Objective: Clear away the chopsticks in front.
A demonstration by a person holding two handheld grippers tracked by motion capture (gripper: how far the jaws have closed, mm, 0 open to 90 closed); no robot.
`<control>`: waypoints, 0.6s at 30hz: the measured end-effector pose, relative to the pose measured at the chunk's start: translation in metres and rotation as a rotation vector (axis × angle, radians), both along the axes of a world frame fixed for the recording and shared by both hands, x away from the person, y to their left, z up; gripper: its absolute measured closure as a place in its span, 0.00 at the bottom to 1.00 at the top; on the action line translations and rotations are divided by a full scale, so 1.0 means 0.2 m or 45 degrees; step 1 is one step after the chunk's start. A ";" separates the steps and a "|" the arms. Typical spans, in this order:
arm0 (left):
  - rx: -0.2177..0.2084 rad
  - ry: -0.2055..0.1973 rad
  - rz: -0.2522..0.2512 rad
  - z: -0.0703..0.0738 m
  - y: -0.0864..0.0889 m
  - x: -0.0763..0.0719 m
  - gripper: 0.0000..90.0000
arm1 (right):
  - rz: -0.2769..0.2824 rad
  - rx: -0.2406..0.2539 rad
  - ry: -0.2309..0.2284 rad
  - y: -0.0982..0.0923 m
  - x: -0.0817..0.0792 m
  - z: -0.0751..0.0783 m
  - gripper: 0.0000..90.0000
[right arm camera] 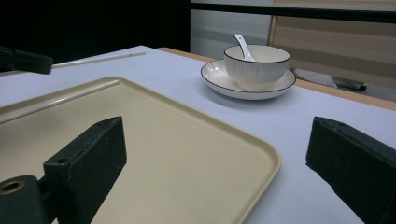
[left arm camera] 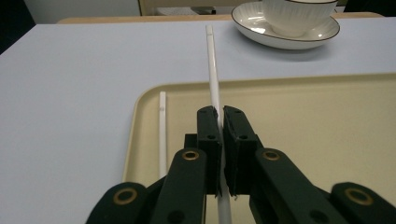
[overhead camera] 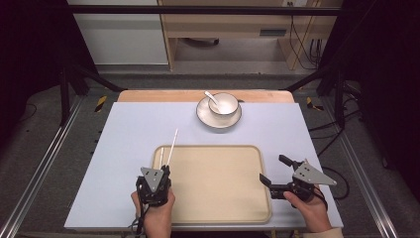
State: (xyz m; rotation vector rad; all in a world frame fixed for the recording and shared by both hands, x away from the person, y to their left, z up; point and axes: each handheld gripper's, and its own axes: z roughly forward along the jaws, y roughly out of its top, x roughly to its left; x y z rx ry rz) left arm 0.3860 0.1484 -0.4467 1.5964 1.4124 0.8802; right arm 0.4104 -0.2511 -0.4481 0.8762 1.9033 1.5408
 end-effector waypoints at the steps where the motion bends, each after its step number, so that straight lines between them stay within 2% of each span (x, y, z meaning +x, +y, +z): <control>1: 0.000 0.000 0.000 0.00 0.00 0.00 0.95 | 0.000 0.000 0.000 0.00 0.00 0.00 0.06; 2: -0.009 0.005 0.018 -0.01 0.01 -0.03 0.95 | -0.001 0.000 0.003 0.00 0.00 0.00 0.06; 11: -0.033 0.036 0.043 -0.09 0.04 -0.14 0.95 | 0.002 -0.002 0.006 0.00 0.00 0.00 0.06; 18: -0.037 0.081 0.059 -0.15 0.06 -0.14 0.95 | -0.001 -0.004 0.010 0.01 0.00 0.00 0.06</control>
